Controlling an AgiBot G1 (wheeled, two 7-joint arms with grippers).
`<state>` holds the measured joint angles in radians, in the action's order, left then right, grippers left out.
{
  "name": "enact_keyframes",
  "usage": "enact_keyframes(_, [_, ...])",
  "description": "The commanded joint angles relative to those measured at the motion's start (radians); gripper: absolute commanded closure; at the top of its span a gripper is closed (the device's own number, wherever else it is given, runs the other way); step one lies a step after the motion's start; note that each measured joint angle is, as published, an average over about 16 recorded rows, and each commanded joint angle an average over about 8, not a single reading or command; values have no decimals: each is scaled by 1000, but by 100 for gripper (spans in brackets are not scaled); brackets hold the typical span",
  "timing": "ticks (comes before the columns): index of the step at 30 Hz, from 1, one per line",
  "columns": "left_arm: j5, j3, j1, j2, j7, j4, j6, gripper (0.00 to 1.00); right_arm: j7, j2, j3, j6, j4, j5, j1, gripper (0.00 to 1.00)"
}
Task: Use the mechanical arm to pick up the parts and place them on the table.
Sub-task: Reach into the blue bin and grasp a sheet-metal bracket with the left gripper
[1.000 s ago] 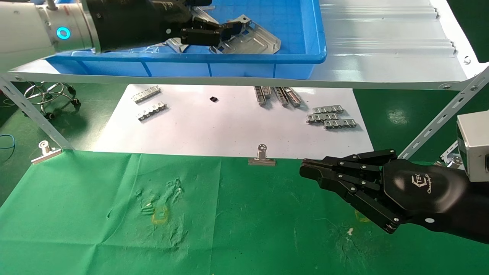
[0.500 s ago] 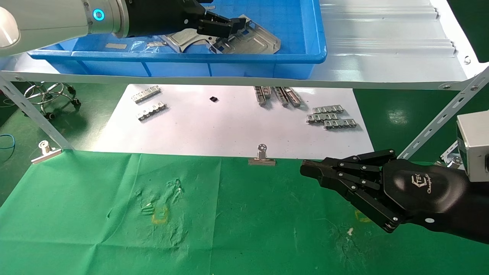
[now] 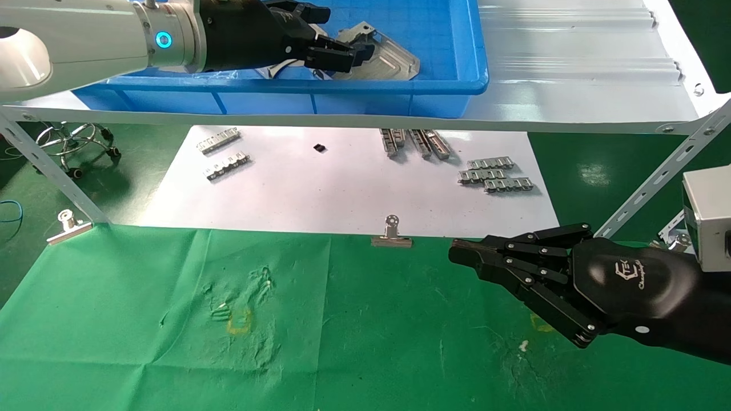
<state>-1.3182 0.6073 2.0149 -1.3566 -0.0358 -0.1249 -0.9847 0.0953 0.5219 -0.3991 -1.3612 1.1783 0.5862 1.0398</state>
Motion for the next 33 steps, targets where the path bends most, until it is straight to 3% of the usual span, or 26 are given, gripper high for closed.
enact_keyframes(1, [0, 5, -3, -1, -5, -7, 7, 100, 0, 0, 0, 0, 0, 0, 0, 100])
enact_keyframes(33, [40, 101, -23, 1, -62, -62, 59, 100, 0, 0, 0, 0, 0, 0, 0, 100])
